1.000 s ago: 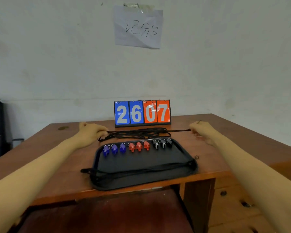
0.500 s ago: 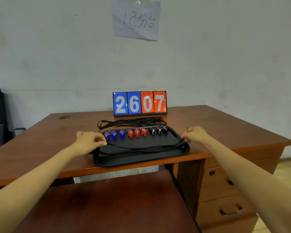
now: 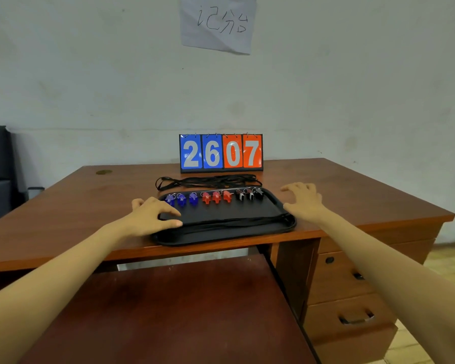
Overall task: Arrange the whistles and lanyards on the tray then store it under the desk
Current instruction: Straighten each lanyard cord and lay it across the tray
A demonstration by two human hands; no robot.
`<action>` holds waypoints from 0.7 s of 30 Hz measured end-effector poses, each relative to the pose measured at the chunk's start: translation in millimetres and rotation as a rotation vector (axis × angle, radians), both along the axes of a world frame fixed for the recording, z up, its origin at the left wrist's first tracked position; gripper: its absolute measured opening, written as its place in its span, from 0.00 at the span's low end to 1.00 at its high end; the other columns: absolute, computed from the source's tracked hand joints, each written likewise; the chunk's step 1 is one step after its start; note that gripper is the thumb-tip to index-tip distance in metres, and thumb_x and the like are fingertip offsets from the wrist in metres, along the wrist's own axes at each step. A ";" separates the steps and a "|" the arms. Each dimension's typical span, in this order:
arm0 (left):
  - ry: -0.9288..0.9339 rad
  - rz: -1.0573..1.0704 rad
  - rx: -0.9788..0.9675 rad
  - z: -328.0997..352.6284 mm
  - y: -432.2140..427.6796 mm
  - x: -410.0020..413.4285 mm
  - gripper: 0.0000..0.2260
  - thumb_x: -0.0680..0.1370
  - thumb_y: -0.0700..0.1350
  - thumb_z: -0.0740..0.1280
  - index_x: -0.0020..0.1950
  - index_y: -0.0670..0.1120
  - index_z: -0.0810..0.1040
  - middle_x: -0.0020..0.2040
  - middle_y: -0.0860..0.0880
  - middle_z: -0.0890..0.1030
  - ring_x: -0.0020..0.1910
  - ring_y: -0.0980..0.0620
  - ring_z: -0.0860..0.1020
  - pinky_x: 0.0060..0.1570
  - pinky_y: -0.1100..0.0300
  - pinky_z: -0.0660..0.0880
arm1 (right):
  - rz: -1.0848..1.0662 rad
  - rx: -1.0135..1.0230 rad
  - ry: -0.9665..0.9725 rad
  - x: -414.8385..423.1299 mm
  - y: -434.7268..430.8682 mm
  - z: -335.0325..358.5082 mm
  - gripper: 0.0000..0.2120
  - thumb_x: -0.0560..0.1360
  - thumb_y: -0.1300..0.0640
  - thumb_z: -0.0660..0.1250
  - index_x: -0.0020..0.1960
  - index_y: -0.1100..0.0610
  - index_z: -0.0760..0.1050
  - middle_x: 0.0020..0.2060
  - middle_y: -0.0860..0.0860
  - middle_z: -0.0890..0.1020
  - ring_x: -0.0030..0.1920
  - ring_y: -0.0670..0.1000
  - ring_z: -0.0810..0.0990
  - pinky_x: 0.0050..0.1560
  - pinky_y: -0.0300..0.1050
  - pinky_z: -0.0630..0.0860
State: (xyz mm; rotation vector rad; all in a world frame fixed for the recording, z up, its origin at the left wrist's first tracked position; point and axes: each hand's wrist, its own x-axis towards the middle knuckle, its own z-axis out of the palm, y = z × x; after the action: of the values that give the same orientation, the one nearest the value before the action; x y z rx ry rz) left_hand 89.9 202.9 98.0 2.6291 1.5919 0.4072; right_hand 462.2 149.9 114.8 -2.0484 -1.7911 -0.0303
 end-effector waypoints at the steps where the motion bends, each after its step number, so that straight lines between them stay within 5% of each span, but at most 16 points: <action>1: 0.015 -0.012 -0.014 -0.6 -2.0 1.4 0.17 0.75 0.62 0.62 0.60 0.58 0.76 0.60 0.58 0.75 0.65 0.54 0.66 0.60 0.53 0.54 | 0.052 -0.033 -0.092 -2.3 -1.6 -0.9 0.21 0.75 0.55 0.62 0.68 0.48 0.67 0.69 0.51 0.68 0.71 0.57 0.57 0.68 0.56 0.58; 6: 0.006 -0.026 -0.021 -6.5 -3.3 0.5 0.13 0.74 0.60 0.64 0.57 0.59 0.78 0.56 0.59 0.79 0.61 0.56 0.69 0.54 0.56 0.54 | 0.123 -0.192 -0.319 -5.0 -2.7 -9.3 0.16 0.79 0.52 0.58 0.66 0.46 0.72 0.67 0.49 0.73 0.70 0.55 0.61 0.68 0.58 0.56; 15: -0.028 -0.020 -0.028 -1.4 -2.6 2.1 0.16 0.73 0.60 0.65 0.59 0.58 0.77 0.52 0.59 0.78 0.57 0.58 0.69 0.55 0.56 0.54 | 0.178 -0.117 -0.217 -8.7 2.9 -8.2 0.15 0.77 0.52 0.64 0.63 0.48 0.74 0.61 0.49 0.78 0.64 0.53 0.72 0.69 0.59 0.60; 21: -0.117 -0.039 0.061 28.4 25.5 22.1 0.16 0.74 0.60 0.64 0.58 0.56 0.77 0.54 0.56 0.79 0.57 0.55 0.71 0.57 0.55 0.54 | 0.338 -0.073 -0.045 -34.7 32.7 5.8 0.14 0.77 0.55 0.64 0.62 0.54 0.75 0.61 0.51 0.78 0.61 0.51 0.76 0.64 0.48 0.72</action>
State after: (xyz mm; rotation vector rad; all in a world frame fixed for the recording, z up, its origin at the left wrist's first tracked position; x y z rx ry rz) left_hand 112.0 228.4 126.4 2.6211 1.5140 0.6042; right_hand 427.5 182.6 120.6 -1.7770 -2.1719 0.0898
